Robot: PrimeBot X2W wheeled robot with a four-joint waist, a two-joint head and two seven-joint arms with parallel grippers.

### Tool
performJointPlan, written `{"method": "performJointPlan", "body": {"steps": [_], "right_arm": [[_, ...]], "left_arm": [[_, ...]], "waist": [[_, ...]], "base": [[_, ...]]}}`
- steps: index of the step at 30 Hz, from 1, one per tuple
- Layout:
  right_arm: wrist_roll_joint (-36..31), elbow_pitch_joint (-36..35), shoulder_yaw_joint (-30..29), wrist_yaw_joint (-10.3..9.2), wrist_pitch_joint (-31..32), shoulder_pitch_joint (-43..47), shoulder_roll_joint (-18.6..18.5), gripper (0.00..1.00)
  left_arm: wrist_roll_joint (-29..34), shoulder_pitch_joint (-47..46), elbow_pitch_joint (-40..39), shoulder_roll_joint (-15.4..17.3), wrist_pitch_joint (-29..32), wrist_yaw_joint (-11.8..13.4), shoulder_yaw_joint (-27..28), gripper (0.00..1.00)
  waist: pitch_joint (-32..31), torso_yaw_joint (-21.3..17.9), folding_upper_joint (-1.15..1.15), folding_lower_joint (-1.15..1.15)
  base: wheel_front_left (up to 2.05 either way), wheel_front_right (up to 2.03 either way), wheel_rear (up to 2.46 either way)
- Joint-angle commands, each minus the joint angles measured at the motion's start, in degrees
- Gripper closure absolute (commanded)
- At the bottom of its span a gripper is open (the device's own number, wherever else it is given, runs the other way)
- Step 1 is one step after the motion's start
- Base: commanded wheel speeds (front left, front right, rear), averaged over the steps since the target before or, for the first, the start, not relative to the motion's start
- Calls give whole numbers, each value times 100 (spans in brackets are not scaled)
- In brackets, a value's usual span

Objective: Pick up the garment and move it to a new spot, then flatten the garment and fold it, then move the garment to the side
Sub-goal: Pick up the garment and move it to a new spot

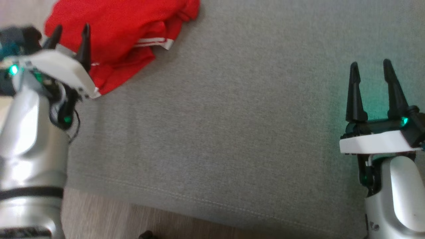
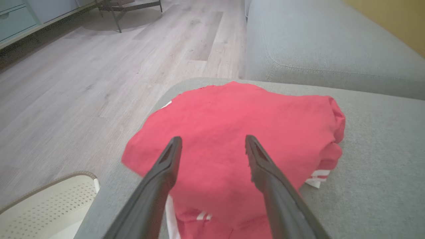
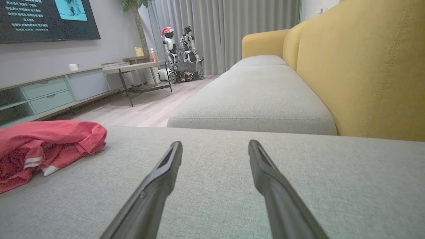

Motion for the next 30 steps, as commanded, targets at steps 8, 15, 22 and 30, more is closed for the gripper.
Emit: {"method": "performJointPlan", "body": {"steps": [8,15,22,30], "right_arm": [[-79,-359,252,-4,46,-165,-23,0],[-57,-383,263,-4,23,-188,-23,0],[-14,-256,279,-4,-33,-178,-23,0],[90,71,406,-4,-136,-76,-23,0]], "left_arm": [[-234,-894,624,648,401,-33,-348,0],[-463,-1248,1248,817,523,-34,-679,57],[-651,-1406,1518,905,74,-35,-835,100],[-719,-1373,1507,896,-1125,74,-681,100]], "waist": [[429,-358,0,-1],[540,-496,0,-1],[439,-502,0,-1],[-227,-426,0,-1]], "base": [[0,0,0],[0,0,0],[0,0,0],[0,0,0]]}}
